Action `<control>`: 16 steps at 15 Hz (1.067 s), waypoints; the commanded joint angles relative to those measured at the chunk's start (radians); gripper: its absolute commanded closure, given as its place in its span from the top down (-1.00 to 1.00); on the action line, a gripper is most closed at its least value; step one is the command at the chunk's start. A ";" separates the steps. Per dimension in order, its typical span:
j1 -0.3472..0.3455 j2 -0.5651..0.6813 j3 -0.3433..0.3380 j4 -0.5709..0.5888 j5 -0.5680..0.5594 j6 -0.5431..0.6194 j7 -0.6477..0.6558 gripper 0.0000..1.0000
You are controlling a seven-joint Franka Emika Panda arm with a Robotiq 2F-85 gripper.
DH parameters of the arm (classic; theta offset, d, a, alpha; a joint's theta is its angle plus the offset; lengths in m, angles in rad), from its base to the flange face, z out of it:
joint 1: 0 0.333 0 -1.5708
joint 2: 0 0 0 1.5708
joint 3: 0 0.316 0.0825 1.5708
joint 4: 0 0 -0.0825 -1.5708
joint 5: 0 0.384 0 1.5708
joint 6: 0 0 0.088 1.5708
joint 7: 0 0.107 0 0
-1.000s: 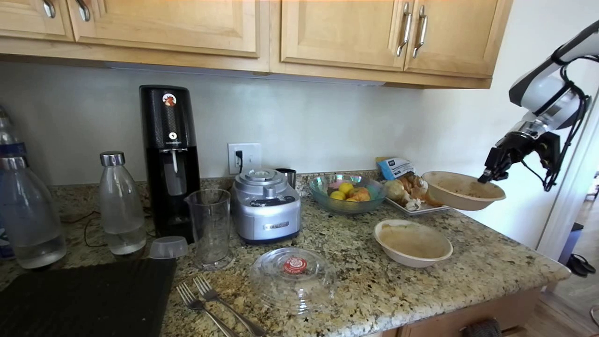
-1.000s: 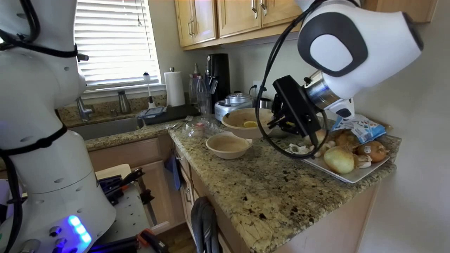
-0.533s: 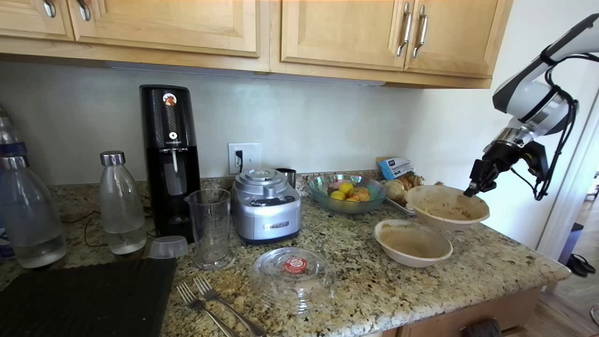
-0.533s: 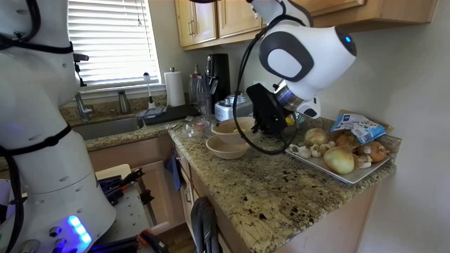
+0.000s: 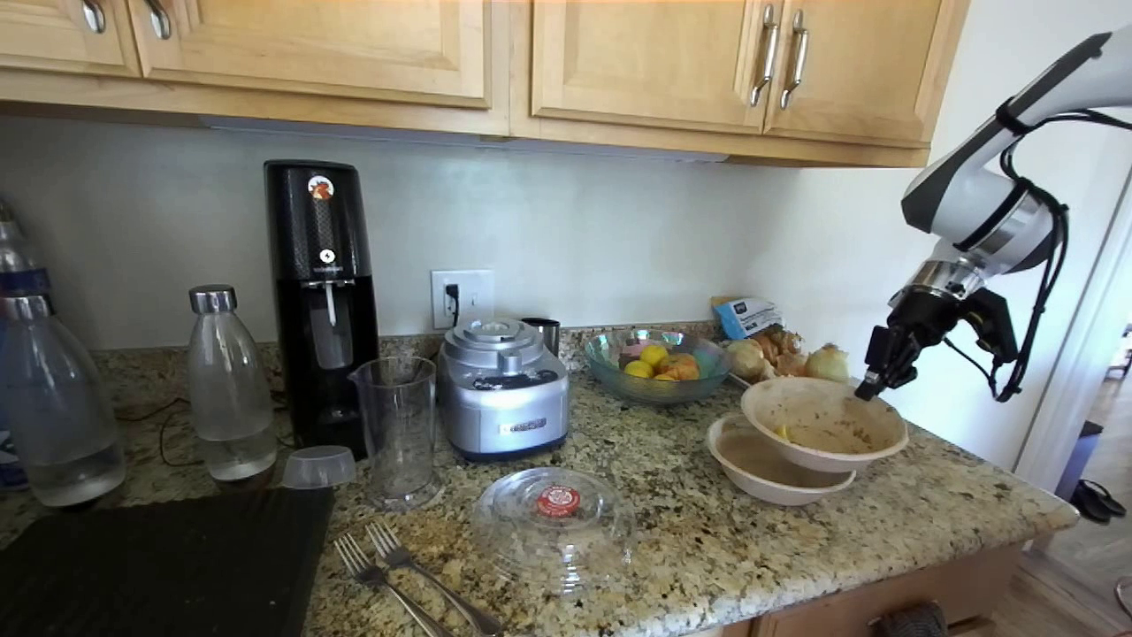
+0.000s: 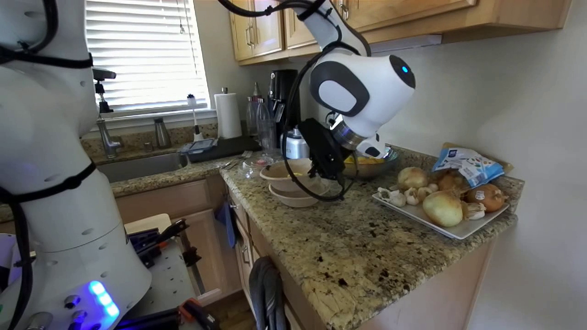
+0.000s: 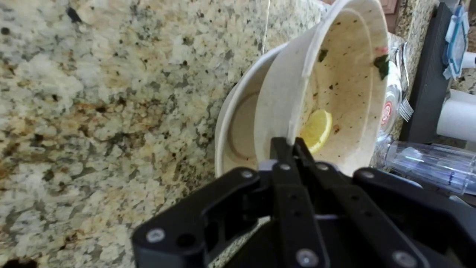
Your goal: Stack the right plate in the left plate
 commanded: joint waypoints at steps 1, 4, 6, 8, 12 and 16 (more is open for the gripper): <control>0.028 -0.048 0.014 -0.049 0.031 0.035 0.032 -0.90; 0.040 -0.029 0.024 -0.035 0.032 0.034 0.044 -0.89; 0.044 -0.021 0.030 -0.027 0.037 0.039 0.045 -0.89; 0.051 -0.010 0.034 -0.018 0.047 0.050 0.041 -0.89; 0.055 0.034 0.042 0.019 0.055 0.093 0.046 -0.89; 0.049 0.070 0.049 0.053 0.054 0.117 0.037 -0.89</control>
